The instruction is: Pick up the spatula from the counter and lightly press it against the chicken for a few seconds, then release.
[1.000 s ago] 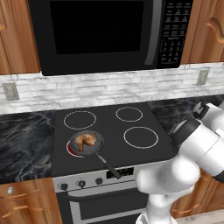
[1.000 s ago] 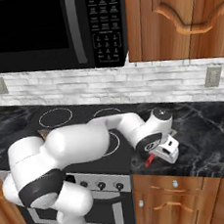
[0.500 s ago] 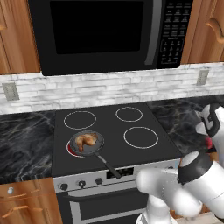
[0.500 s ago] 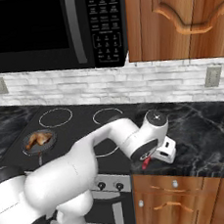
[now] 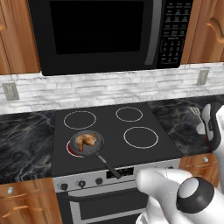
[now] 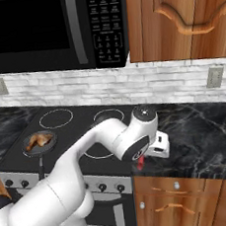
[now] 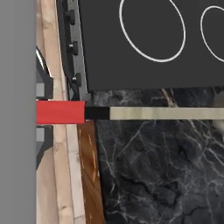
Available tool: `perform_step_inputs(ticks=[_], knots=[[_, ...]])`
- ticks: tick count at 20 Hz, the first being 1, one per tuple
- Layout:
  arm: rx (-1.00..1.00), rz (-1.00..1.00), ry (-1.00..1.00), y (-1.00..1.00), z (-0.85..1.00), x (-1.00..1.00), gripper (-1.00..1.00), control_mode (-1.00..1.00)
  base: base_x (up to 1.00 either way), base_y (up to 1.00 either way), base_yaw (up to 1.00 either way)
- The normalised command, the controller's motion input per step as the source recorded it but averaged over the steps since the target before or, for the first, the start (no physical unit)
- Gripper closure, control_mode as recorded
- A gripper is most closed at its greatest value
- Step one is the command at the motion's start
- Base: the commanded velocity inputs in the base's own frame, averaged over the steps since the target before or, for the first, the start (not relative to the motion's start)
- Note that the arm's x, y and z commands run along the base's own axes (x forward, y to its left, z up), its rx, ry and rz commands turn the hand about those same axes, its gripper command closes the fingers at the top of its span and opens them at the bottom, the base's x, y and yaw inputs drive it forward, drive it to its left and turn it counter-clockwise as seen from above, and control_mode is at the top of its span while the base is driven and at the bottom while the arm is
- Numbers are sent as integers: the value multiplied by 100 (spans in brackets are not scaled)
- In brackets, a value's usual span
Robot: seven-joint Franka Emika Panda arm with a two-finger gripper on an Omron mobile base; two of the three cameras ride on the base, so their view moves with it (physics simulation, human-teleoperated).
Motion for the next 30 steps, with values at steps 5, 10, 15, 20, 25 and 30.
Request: perform_step_inputs(ticks=[5,10,15,20,25,30], knots=[[-10,18,0,33,15,-17,100,-100,0,0,0],[-5,23,-3,25,10,-27,100,-100,0,0,0],[-5,32,-1,14,43,-15,100,-100,0,0,0],[-2,24,2,26,24,0,100,-100,0,0,0],[0,14,0,22,1,-6,100,-100,0,0,0],[0,10,-1,25,0,-3,100,-100,0,0,0]])
